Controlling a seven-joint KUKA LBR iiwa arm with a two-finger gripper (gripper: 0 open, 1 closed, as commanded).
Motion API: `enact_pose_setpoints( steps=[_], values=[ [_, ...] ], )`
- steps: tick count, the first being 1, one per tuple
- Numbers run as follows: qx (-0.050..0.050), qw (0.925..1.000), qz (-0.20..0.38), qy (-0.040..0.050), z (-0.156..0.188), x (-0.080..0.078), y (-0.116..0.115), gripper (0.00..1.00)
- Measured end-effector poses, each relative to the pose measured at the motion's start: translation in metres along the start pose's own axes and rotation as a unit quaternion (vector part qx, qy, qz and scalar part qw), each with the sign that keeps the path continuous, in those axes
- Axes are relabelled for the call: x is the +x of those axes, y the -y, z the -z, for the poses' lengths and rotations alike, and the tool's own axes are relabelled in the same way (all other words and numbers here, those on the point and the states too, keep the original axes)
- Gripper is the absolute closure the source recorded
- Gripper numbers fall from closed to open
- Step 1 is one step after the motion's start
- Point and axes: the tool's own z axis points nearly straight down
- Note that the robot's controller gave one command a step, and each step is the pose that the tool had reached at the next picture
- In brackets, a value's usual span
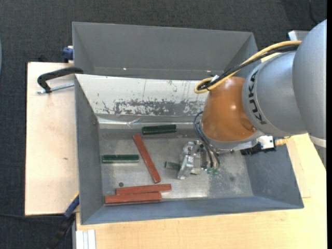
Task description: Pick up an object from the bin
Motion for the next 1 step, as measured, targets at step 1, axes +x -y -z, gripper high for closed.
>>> enact_pose_setpoints(
  steps=[1],
  values=[
    [0.000,1.0000,-0.001,0.0018,0.2084,-0.0116,-0.0345,1.00]
  ],
)
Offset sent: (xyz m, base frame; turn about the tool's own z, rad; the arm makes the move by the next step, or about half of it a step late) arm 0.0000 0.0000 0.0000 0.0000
